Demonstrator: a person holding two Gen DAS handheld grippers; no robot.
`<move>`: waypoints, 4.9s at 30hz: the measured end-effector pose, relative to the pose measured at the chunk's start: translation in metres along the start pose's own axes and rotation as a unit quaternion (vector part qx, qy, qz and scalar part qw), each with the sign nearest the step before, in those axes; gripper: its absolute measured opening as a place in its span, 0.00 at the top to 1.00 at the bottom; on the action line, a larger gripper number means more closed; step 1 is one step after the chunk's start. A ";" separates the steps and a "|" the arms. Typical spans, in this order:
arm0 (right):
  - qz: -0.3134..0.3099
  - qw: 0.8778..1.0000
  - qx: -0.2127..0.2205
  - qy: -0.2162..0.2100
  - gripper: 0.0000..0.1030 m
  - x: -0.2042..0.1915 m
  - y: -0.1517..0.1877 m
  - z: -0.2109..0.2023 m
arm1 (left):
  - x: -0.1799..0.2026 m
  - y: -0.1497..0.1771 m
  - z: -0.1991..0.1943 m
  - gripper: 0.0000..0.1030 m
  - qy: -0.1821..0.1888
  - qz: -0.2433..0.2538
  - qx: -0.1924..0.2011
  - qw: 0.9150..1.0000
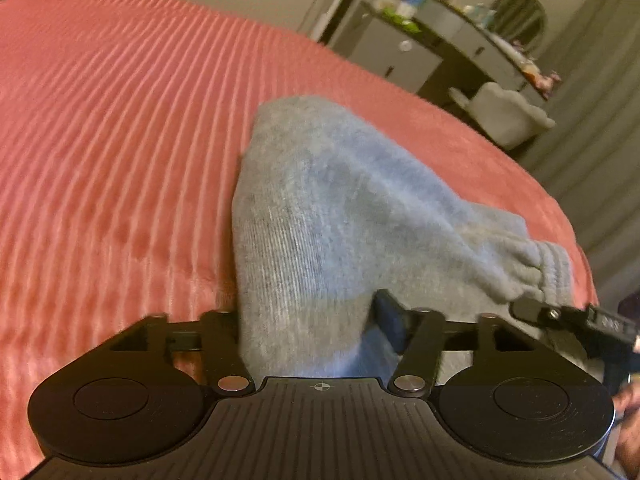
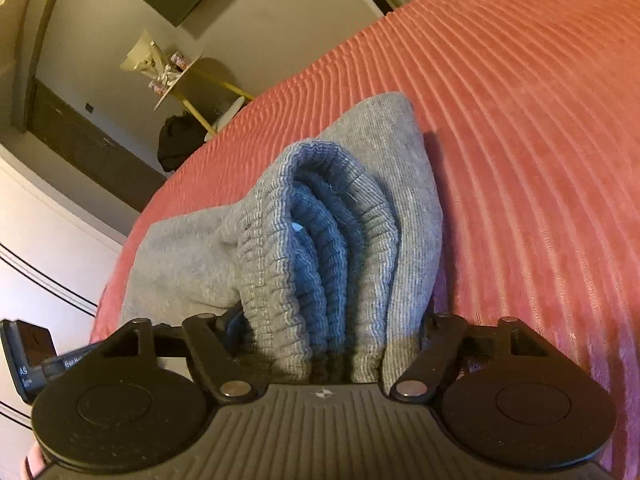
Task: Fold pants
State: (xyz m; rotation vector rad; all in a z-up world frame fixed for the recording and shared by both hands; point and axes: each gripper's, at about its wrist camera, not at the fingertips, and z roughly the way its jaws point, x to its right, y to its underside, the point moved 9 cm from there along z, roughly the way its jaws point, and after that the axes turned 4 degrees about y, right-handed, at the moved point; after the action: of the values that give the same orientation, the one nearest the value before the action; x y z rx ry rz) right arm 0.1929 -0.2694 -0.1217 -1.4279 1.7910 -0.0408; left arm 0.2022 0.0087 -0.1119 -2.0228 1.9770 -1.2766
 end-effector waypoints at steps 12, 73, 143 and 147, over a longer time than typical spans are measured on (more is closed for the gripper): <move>-0.022 0.999 0.031 0.029 0.34 -0.011 0.002 0.002 | 0.015 -0.004 -0.012 0.63 -0.018 0.031 0.054 0.998; 0.259 0.961 0.079 -0.049 0.47 0.016 0.040 -0.054 | 0.019 0.062 -0.078 0.24 -0.165 -0.003 0.083 0.983; -0.233 0.957 0.121 0.125 0.60 -0.089 0.051 -0.054 | 0.034 0.052 -0.058 0.23 -0.162 0.053 0.138 0.976; -0.219 0.961 0.116 0.121 0.60 -0.088 0.048 -0.052 | 0.032 0.052 -0.061 0.21 -0.164 0.051 0.141 0.975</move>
State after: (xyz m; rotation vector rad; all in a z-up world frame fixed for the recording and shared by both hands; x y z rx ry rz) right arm 0.1251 -0.2032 -0.0609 -1.6715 1.5584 -0.6591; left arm 0.1213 0.0021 -0.0837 -1.8322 1.6269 -1.0508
